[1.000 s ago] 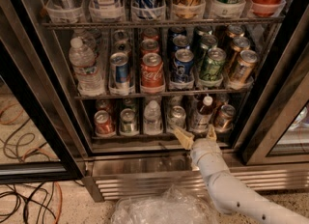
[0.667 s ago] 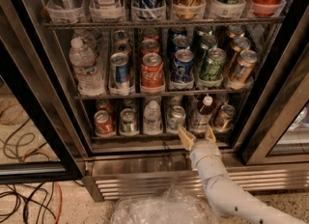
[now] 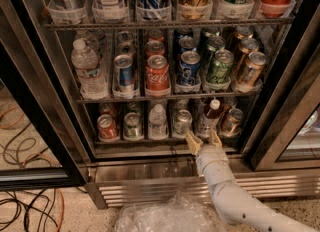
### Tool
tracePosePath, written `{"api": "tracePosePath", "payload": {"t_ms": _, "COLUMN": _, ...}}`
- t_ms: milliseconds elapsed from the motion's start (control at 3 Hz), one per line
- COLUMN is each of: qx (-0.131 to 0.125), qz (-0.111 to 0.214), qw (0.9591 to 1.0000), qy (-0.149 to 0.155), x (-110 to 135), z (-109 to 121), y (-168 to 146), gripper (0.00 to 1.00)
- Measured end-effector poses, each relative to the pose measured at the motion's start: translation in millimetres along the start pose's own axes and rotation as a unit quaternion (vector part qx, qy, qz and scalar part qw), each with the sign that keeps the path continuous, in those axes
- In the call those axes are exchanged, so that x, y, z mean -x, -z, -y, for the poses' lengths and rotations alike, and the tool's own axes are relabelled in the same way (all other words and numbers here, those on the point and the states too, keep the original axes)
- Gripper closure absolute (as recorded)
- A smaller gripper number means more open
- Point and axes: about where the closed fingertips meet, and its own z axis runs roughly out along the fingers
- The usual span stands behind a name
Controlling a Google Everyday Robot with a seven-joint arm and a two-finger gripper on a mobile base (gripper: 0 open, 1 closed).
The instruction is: Pick blue plastic bottle from bottom shelf of fridge
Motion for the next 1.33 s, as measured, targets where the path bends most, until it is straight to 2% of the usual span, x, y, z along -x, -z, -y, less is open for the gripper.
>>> {"api": "tracePosePath", "payload": {"t_ms": 333, "qx": -0.004, "qz": 0.005, "qw": 1.0000, "qy": -0.004, "x": 1.8, "z": 1.8, "y": -0.6, "gripper": 0.45}}
{"api": "tracePosePath", "payload": {"t_ms": 1333, "qx": -0.039, "qz": 0.011, "qw": 0.9990, "qy": -0.019, "x": -7.3, "z": 20.8, "y": -6.1, "gripper": 0.37}}
